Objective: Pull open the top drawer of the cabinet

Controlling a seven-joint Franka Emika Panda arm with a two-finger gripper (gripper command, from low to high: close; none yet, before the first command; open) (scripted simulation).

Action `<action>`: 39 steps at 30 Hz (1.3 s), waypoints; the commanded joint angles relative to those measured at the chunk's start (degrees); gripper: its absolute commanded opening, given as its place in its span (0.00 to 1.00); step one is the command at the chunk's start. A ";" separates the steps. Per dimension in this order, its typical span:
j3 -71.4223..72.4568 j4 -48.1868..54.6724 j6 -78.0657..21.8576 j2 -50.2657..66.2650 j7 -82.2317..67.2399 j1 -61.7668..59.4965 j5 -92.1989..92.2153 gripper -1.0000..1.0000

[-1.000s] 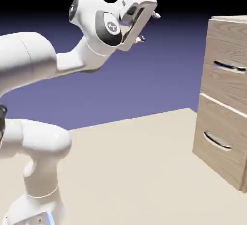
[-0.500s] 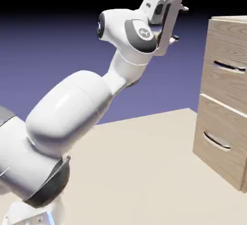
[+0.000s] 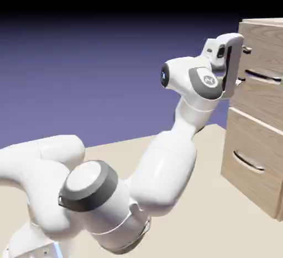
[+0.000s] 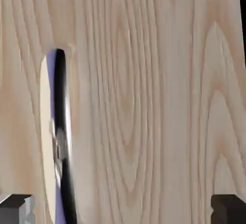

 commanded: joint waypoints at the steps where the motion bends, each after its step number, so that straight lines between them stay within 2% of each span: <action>1: -0.87 0.51 -0.48 -0.75 -0.30 1.24 -1.89 0.50; 8: -1.68 11.32 2.90 0.14 -1.75 8.69 -2.78 0.50; 9: -1.68 11.32 2.90 0.14 -1.75 8.69 -2.78 0.00; 29: 3.81 -27.42 -5.58 -2.67 3.41 -22.04 4.86 0.00; 39: 4.26 -22.64 3.98 18.09 24.55 -27.86 1.65 0.00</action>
